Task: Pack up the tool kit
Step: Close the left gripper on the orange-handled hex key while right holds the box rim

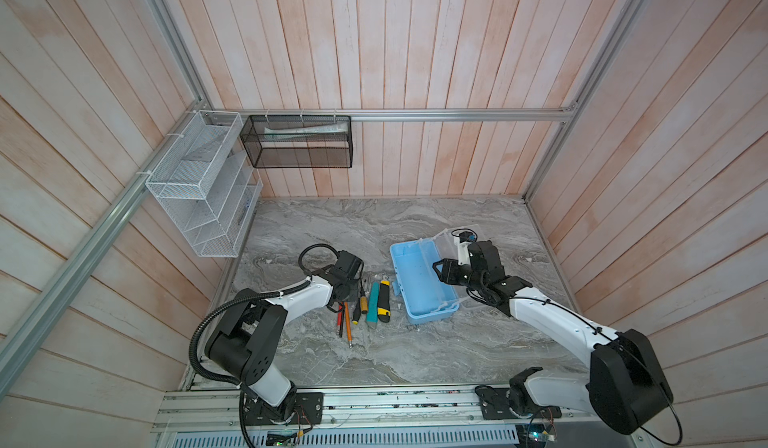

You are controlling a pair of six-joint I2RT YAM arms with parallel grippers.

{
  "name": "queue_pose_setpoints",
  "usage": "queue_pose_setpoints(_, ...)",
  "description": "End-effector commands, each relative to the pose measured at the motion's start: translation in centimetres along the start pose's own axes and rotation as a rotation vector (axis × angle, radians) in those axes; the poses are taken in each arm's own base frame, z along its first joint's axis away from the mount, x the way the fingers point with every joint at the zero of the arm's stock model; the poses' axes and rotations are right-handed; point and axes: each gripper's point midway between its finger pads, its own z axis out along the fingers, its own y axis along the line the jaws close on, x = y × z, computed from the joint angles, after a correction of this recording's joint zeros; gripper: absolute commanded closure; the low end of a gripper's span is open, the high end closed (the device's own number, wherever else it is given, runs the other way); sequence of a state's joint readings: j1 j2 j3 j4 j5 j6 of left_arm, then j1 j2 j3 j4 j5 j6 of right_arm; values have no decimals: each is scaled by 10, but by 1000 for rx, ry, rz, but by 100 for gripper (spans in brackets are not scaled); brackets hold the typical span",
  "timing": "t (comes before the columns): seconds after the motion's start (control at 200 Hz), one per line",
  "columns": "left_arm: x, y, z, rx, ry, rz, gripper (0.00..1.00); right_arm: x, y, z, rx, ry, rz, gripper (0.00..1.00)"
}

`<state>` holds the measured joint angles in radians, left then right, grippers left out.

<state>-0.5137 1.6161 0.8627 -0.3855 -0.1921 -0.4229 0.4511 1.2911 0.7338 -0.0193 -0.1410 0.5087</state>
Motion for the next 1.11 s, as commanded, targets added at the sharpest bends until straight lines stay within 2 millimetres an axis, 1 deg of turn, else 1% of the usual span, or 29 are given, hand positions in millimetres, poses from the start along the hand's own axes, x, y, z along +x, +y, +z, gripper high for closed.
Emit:
queue_pose_setpoints(0.0,-8,-6,-1,5,-18,1,78,5,-5,4,19,17,1,46)
queue_pose_setpoints(0.275,-3,-9,5,2,1,-2,78,10,-12,6,25,28,6,46)
queue_pose_setpoints(0.61,-3,-16,12,0,12,21,80,14,-19,6,24,31,25,46)
queue_pose_setpoints(0.835,-4,-15,6,-13,5,28,75,13,-19,4,16,29,27,46)
queue_pose_setpoints(1.1,9,-17,10,-14,33,38,77,17,-21,6,17,37,27,46)
